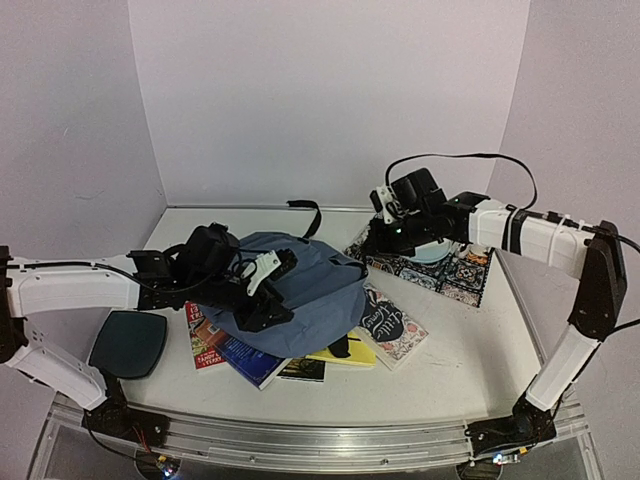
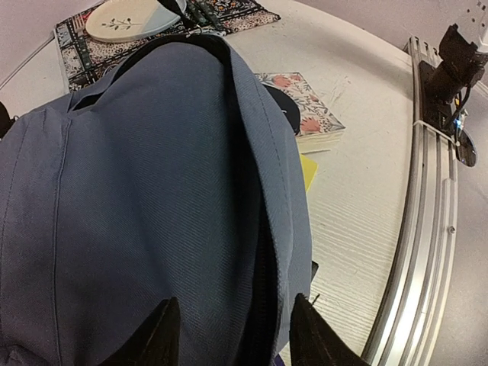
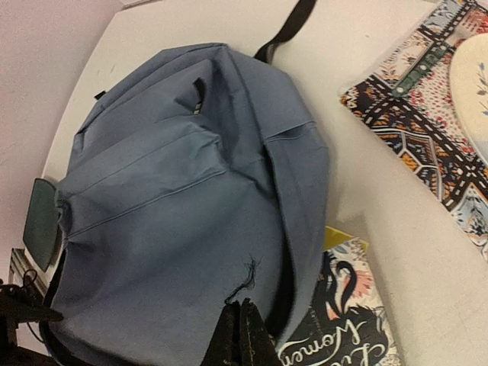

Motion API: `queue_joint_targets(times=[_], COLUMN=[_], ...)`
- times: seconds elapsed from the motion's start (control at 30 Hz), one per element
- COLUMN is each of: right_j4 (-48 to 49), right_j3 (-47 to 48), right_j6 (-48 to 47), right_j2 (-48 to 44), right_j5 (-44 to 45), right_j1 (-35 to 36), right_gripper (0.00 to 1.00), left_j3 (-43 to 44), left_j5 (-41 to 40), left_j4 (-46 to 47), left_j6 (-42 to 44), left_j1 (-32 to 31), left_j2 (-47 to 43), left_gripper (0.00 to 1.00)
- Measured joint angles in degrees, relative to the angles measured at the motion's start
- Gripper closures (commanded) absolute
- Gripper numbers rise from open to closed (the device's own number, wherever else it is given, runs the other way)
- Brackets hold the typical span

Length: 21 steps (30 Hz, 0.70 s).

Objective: Pack the student bag
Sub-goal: Hold the largest pocket of the student bag.

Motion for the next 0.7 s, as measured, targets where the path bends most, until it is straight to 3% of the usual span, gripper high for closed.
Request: queue_joint_targets(times=[0.3, 0.7], right_j4=[1.17, 2.76], right_j3=[0.19, -0.01], right_j6=[0.25, 1.16], right_j2=[-0.18, -1.92], right_j5=[-1.01, -0.33], right_j1=[6.02, 7.01], right_gripper=[1.00, 1.00], left_j3=[7.99, 15.90], left_j5=[1.95, 4.55], left_j4=[4.73, 11.56], left_j6=[-8.40, -10.86], left_j1=[0.02, -0.98], left_j2=[6.02, 19.53], left_gripper=[0.27, 0.26])
